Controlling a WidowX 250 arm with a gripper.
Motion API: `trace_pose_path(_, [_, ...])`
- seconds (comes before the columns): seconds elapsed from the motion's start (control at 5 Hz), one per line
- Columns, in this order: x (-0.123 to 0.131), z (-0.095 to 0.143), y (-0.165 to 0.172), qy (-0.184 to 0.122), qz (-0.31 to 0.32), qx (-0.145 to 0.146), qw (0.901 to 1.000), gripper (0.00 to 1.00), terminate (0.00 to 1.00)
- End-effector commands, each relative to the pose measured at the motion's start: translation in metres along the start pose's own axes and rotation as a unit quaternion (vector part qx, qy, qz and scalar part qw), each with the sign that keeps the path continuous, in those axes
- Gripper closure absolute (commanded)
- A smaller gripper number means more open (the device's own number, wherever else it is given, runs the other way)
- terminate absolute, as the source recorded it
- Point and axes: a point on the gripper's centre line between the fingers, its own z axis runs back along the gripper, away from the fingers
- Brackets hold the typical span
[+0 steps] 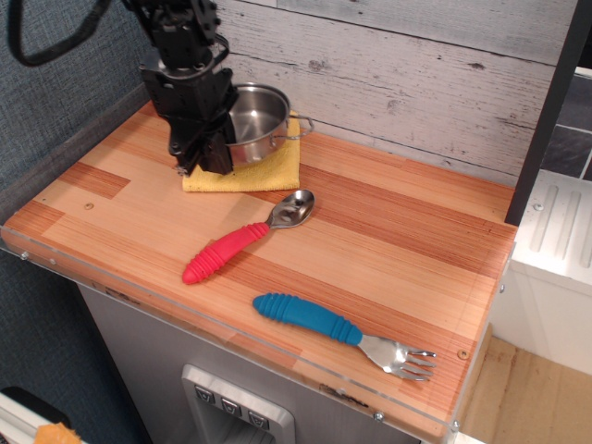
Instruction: Place the silver pan on the yellow rag.
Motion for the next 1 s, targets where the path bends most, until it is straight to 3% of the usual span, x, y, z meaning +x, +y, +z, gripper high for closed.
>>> trace_pose_path(0.0, [-0.014, 0.017, 0.003, -0.004, -0.003, 0.007, 1.0000, 0.00, 0.00])
trace_pose_path(0.4, [-0.014, 0.026, 0.004, -0.006, -0.006, -0.001, 1.0000, 0.00, 0.00])
trace_pose_path(0.6, [-0.016, 0.044, 0.007, -0.018, -0.012, -0.019, 0.9996, 0.00, 0.00])
trace_pose_path(0.8, [-0.015, 0.066, 0.009, -0.016, -0.057, -0.019, 0.9981, 0.00, 0.00])
